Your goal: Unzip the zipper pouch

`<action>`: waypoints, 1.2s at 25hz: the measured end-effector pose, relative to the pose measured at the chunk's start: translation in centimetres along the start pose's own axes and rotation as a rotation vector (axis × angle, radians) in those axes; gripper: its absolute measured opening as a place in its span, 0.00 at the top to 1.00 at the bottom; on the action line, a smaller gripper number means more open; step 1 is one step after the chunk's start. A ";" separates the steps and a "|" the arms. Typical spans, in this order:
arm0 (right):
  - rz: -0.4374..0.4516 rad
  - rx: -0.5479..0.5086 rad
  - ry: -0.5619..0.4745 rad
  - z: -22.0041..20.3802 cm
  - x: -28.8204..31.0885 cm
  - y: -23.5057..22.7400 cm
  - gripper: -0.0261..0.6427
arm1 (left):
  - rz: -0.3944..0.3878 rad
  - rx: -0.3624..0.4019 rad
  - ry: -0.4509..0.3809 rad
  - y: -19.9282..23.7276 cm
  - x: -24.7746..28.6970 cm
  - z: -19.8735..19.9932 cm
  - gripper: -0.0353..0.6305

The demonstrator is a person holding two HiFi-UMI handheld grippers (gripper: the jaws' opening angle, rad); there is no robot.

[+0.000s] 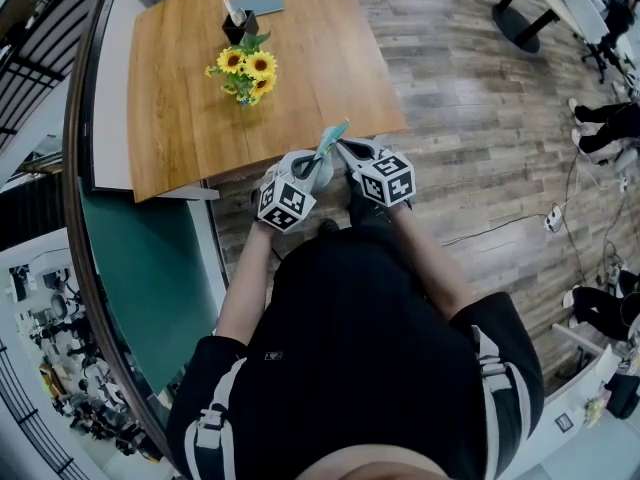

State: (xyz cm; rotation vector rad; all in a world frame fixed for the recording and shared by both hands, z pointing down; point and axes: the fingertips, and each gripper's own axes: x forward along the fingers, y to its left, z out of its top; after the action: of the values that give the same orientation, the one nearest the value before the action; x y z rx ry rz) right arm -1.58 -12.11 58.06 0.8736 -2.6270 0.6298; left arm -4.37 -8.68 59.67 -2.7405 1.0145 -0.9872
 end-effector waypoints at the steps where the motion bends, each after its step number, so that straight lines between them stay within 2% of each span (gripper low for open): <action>1: 0.001 -0.004 0.001 0.0 -0.1 -0.1 0.95 | -0.002 0.002 -0.001 0.0 0.0 0.0 0.94; 30: -0.066 0.008 0.014 -0.8 -0.3 -2.9 0.95 | -0.038 0.001 -0.032 -0.7 -0.1 1.2 0.94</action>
State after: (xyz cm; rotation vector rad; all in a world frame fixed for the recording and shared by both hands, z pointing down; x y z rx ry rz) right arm 0.58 -13.61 59.48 0.9507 -2.5738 0.6278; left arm -3.34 -8.31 58.84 -2.7749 0.9604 -0.9450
